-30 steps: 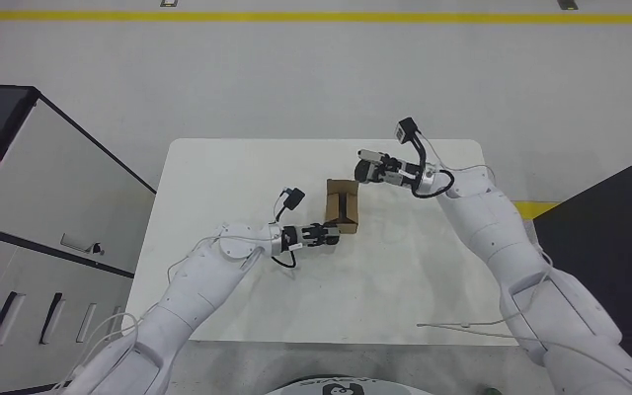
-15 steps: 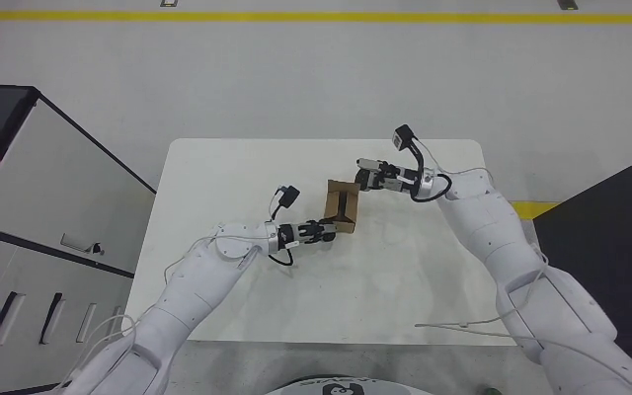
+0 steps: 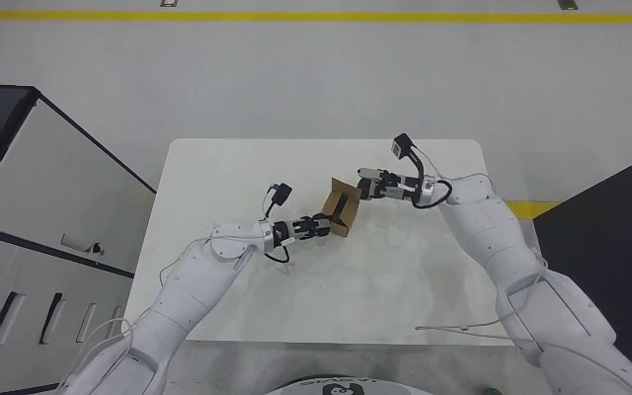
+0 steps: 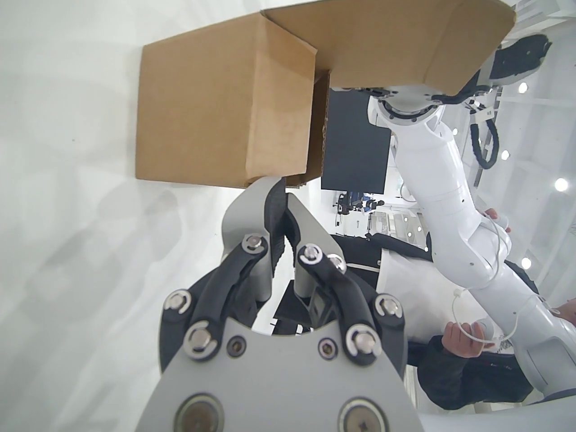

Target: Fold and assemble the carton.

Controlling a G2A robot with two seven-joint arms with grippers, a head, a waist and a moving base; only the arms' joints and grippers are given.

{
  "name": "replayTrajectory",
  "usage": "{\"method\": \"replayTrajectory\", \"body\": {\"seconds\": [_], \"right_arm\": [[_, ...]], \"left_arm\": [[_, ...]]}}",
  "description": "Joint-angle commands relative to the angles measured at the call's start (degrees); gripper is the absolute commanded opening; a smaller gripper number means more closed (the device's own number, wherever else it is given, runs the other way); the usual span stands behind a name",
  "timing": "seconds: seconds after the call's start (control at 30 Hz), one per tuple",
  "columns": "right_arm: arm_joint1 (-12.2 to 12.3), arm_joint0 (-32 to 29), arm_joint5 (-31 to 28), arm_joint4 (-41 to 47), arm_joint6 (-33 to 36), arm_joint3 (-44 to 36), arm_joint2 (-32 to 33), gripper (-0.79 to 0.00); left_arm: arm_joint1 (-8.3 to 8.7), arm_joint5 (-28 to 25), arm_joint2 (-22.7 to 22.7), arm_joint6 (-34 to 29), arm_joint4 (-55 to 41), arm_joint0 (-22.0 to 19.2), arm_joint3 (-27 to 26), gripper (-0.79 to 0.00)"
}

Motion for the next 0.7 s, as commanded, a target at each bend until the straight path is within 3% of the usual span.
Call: {"method": "replayTrajectory", "body": {"seconds": [0.0,0.2,0.5,0.67], "right_arm": [[0.1,-0.2,0.2,-0.2,0.2,0.0,0.2,0.000],[0.4,-0.6,0.5,-0.7,0.5,-0.3,0.9,0.000],[0.5,0.1,-0.1,-0.5,-1.3,-2.0,2.4,0.000],[-0.1,0.0,0.7,-0.5,0.1,-3.1,1.7,0.000]], "left_arm": [[0.10,0.2,-0.4,0.5,0.1,0.2,-0.2,-0.785],[0.49,0.4,-2.1,2.1,0.5,1.0,-0.9,-0.785],[0.33,1.2,-0.9,-1.1,-0.4,1.8,-1.9,-0.785],[-0.09,1.5,-0.7,1.7,-0.9,1.2,-0.4,-0.785]]}}
